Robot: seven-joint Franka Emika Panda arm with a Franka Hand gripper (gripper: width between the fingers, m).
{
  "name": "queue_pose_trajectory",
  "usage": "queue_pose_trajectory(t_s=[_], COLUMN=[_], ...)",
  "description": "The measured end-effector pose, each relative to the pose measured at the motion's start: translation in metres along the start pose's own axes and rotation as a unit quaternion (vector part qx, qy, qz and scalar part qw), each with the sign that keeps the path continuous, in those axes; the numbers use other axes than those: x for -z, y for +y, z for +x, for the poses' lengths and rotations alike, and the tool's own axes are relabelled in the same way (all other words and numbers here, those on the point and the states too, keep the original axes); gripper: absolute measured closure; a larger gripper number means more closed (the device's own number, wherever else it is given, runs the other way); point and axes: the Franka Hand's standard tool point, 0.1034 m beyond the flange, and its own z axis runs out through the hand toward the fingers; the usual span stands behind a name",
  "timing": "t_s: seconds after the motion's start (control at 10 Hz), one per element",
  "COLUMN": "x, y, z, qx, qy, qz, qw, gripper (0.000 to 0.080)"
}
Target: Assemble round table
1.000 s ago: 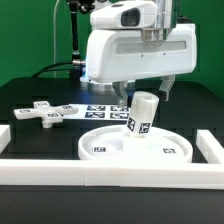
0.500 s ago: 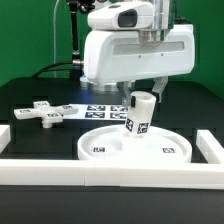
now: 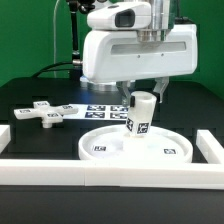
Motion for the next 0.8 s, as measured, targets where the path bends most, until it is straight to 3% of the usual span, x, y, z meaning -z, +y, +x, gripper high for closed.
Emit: queue_pose_trajectory(t_s=[0.3, 0.8], x=[-0.0004, -0.0019], y=[0.0032, -0.0025], z=[0.0016, 0.0017], qx=[-0.161, -0.404], qy=[0.049, 0.104], qz=[0.018, 0.026], qw=[0.986, 0.908], gripper=[0.0392, 0.039])
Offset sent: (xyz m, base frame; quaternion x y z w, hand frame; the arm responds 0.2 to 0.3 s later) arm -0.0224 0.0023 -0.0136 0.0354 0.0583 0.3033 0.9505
